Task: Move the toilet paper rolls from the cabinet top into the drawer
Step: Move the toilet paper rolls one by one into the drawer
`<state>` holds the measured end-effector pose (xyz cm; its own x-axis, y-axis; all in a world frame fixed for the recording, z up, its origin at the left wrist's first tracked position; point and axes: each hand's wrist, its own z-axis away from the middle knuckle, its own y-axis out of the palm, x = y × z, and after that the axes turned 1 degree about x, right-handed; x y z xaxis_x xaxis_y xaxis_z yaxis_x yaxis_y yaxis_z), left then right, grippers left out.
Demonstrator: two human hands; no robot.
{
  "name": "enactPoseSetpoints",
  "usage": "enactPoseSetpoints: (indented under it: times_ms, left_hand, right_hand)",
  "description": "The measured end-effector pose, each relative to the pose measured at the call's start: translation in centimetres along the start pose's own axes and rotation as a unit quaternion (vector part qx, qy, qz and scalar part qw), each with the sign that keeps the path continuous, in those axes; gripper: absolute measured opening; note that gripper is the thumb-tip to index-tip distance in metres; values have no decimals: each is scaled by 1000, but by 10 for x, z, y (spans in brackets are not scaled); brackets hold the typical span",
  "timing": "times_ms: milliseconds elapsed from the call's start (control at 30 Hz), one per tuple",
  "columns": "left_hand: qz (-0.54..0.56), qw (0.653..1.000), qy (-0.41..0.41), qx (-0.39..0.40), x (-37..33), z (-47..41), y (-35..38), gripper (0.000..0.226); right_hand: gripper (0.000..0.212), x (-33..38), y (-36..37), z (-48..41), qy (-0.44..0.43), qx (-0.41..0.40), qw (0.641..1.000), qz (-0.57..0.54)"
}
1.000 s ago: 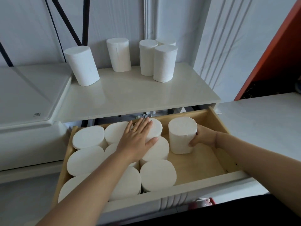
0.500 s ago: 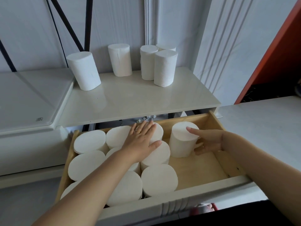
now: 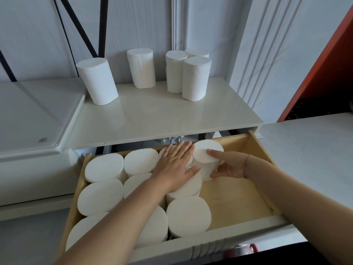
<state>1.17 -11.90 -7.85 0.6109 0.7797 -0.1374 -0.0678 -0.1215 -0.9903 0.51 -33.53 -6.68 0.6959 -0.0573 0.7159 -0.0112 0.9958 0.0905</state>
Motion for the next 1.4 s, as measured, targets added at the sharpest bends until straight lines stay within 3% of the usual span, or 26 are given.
enactPoseSetpoints:
  times_ms: [267, 400, 433, 467, 533, 567, 600, 633, 767, 867, 1033, 1133, 1400]
  left_hand:
    - [-16, 1000, 17, 11, 1, -3, 1, 64]
    - [-13, 1000, 19, 20, 2, -5, 0, 63]
    - [-11, 1000, 19, 21, 3, -5, 0, 63]
    - [-9, 1000, 20, 22, 3, -6, 1, 63]
    - [-11, 999, 27, 27, 4, -6, 2, 63]
    - [-13, 999, 36, 28, 7, -5, 2, 63]
    - [-11, 998, 50, 22, 10, -4, 2, 63]
    - [-8, 998, 66, 12, 14, -1, 2, 64]
    - [-74, 987, 109, -88, 36, 10, -6, 63]
    - [-75, 986, 23, -144, 66, 19, -19, 63]
    - [-49, 967, -198, -155, 126, 22, -40, 72]
    - [-57, 945, -280, -156, 150, 31, -46, 77]
    - [-45, 935, -315, -155, 154, 37, -45, 68]
  right_hand:
    - [75, -1, 13, 0, -19, -70, 997, -1]
    - [65, 5, 21, 7, -43, -104, 987, 110]
    - [62, 8, 23, 11, -49, -135, 969, 199]
    - [62, 11, 25, 16, -52, -173, 928, 326]
    - [59, 23, 29, 28, -65, -265, 774, 571]
    - [54, 31, 33, 34, -90, -313, 705, 630]
    - [52, 41, 38, 40, -128, -349, 669, 644]
    - [51, 51, 45, 43, -173, -365, 664, 629]
    - [37, 87, 85, 35, -376, -290, 724, 501]
    - [49, 101, 122, 12, -451, -210, 740, 452]
    - [74, 122, 187, -38, -456, -153, 782, 396]
    - [84, 137, 224, -68, -433, -127, 816, 363]
    - [109, 183, 296, -133, -430, -83, 849, 296]
